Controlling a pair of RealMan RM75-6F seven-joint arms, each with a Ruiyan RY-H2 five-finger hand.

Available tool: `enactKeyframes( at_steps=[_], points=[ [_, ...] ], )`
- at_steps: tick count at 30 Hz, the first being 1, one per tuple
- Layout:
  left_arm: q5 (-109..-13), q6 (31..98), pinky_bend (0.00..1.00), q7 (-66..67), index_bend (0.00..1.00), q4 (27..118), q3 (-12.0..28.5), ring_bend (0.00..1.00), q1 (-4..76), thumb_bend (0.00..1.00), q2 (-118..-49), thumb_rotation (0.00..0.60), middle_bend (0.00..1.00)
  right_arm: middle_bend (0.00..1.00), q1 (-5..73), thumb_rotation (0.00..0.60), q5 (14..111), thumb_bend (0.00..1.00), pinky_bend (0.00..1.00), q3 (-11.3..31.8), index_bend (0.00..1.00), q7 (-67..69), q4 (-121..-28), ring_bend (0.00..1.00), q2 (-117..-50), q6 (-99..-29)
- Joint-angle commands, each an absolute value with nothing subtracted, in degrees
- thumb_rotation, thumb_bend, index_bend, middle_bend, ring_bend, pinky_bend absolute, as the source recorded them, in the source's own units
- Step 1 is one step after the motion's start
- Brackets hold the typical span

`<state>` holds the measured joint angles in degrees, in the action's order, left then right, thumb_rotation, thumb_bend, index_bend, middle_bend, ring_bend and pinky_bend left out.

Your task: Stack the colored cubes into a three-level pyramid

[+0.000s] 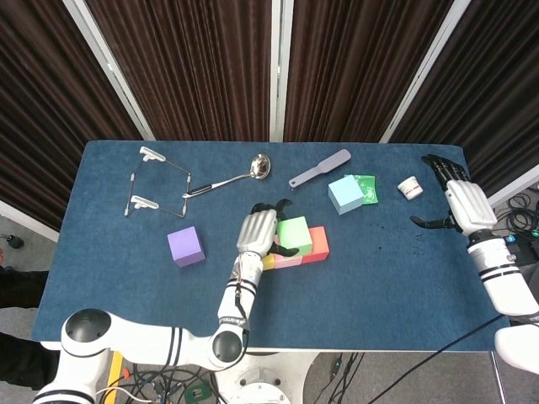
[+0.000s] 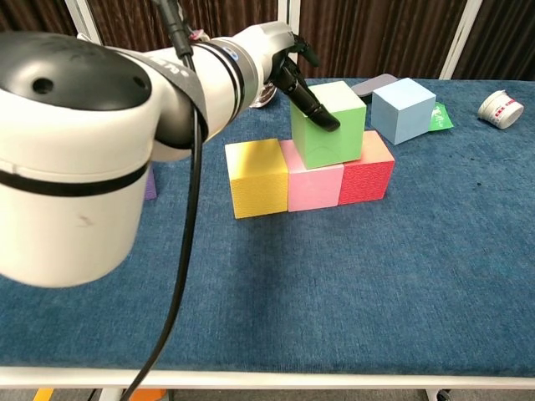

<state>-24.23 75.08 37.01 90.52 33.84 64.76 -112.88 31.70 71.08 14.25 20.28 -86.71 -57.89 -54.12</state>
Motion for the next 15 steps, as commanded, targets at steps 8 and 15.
enactKeyframes(
  at_steps=[8, 15],
  points=[
    [-25.3, 75.3, 0.11, 37.0, 0.17, 90.3, 34.0, 0.17, 65.6, 0.20, -113.6, 0.600, 0.55, 0.03, 31.2, 0.600, 71.4, 0.06, 0.00, 14.3, 0.00, 21.4, -86.4, 0.00, -57.6, -54.4],
    [-25.2, 74.4, 0.11, 37.2, 0.17, 87.9, 33.8, 0.17, 66.4, 0.20, -114.5, 0.600, 0.55, 0.03, 30.9, 0.600, 71.7, 0.06, 0.00, 14.1, 0.00, 22.3, -85.6, 0.00, -57.9, -54.2]
  ],
)
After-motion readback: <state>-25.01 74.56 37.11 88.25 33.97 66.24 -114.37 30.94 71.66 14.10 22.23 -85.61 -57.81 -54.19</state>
